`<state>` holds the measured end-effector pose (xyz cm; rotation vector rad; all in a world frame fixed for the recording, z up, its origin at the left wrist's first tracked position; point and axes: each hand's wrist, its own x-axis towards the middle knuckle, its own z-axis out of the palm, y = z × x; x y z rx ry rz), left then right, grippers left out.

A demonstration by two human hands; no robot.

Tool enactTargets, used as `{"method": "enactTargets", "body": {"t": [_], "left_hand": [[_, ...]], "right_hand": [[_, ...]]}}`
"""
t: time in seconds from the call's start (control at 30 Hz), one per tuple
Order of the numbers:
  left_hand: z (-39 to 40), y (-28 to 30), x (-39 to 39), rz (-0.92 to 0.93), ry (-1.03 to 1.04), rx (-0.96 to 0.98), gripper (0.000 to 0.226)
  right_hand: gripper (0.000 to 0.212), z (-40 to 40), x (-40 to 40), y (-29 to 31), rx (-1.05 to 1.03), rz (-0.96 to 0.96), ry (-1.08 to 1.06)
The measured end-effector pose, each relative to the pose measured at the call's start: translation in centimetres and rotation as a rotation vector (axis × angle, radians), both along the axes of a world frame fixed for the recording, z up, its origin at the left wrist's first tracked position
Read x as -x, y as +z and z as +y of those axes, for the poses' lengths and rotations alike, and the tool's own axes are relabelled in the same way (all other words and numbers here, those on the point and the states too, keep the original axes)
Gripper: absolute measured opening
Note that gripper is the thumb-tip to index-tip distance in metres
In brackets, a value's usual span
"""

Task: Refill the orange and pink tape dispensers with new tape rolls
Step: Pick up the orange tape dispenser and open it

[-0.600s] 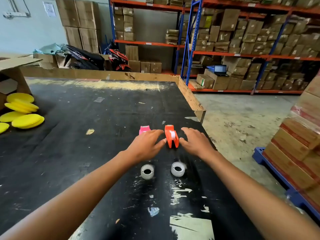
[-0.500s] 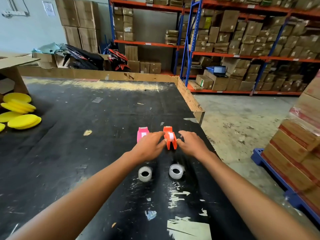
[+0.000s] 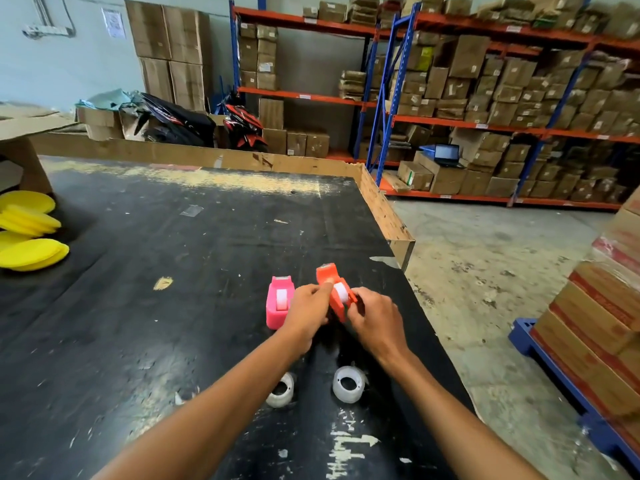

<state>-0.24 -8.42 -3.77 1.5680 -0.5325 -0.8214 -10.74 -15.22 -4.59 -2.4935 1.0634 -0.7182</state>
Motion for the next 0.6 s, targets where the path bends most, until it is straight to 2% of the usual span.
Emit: {"method": "enactTargets", "body": {"t": [0.1, 0.3, 0.37, 0.5, 0.6], "left_hand": [[0.2, 0.4, 0.1, 0.214, 0.042, 0.099, 0.038], [1.8, 1.1, 0.6, 0.243, 0.116, 0.286, 0.024], [2.2, 1.5, 0.8, 0.18, 0.167, 0.37, 0.019], [3.5, 2.5, 0.8, -0.124, 0.102, 0.438, 0.011], [4.0, 3.1, 1.0, -0.234, 0.069, 0.434, 0.015]], "right_hand": [[0.017, 0.9, 0.6, 0.4, 0.177, -0.082, 0.1], [0.023, 2.1, 1.3, 2.3, 0.197, -0.228, 0.264], [0.025, 2.7, 1.2, 2.7, 0.104, -0.304, 0.315], [0.02, 3.3, 0.1, 4.5, -0.315, -0.492, 0.24], [0.032, 3.3, -0.5, 5.2, -0.453, -0.505, 0.244]]}}
